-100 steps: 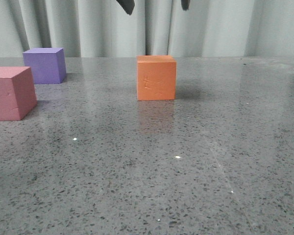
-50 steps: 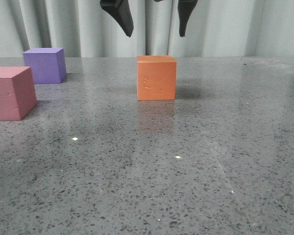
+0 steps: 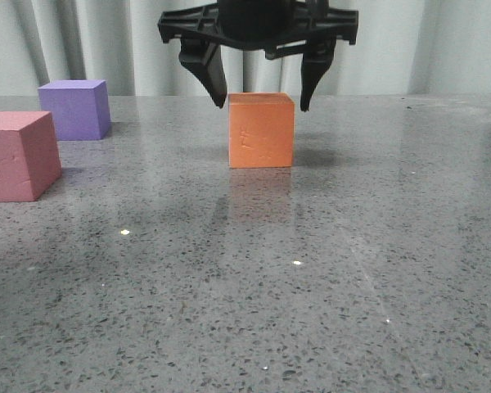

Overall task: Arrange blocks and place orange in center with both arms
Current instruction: 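Lower the left gripper around the orange cube and close on it, then lift the orange cube with the left gripper toward the purple block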

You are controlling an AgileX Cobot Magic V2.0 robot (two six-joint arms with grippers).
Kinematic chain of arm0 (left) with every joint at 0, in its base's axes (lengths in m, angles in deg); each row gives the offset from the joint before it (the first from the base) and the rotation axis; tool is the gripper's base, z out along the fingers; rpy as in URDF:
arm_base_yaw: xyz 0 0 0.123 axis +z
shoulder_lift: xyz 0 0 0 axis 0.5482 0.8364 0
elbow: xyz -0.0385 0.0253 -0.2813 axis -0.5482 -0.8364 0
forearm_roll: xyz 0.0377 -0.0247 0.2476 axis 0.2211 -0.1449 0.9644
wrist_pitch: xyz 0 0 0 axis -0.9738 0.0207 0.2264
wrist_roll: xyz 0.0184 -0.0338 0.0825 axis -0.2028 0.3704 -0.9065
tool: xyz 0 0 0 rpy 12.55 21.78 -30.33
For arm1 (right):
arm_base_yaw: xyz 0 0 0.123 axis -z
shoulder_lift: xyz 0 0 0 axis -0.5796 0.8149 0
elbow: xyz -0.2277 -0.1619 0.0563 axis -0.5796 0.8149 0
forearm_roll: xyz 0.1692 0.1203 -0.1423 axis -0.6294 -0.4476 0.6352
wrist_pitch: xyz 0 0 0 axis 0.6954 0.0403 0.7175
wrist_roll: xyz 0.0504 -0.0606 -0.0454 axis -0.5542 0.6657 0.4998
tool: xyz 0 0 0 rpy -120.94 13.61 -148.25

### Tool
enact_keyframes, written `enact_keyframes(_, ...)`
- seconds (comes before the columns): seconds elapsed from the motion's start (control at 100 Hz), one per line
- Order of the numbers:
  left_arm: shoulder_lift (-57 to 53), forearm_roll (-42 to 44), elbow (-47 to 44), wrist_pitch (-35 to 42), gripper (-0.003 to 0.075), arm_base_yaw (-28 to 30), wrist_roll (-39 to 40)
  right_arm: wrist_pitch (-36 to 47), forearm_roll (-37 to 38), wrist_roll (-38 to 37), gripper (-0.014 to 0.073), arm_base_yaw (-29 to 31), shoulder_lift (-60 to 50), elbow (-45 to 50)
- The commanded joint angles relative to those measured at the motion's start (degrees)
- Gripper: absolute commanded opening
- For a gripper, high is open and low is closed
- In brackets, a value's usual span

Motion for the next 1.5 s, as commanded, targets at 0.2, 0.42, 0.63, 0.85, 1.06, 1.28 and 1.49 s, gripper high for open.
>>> enact_keyframes(0.2, -1.4, -0.3, 2.0, 2.2, 0.0585, 0.6, 0.9, 3.1, 0.3, 0.4, 0.0636, -0.1, 0.1, -1.2)
enact_keyframes(0.42, -0.1, -1.6, 2.0, 2.2, 0.0515, 0.6, 1.0, 3.1, 0.3, 0.4, 0.0636, -0.1, 0.1, -1.2)
enact_keyframes(0.63, -0.1, -1.5, 2.0, 2.2, 0.0384, 0.6, 1.0, 3.1, 0.2, 0.4, 0.0636, -0.1, 0.1, -1.2)
enact_keyframes(0.85, -0.1, -1.7, 2.0, 2.2, 0.0229, 0.6, 1.0, 3.1, 0.2, 0.4, 0.0636, -0.1, 0.1, -1.2)
enact_keyframes(1.06, -1.8, -1.5, 2.0, 1.9, 0.0167, 0.6, 1.0, 3.1, 0.2, 0.4, 0.0636, -0.1, 0.1, -1.2)
enact_keyframes(1.28, -7.1, 2.5, 2.0, -1.3, 0.0167, 1.0, 0.5, 3.1, 0.2, 0.4, 0.0636, -0.1, 0.1, -1.2)
enact_keyframes(1.49, -12.5, 4.0, 2.0, -4.8, 0.0167, 4.7, -0.9, 3.1, 0.2, 0.4, 0.0636, -0.1, 0.1, -1.2)
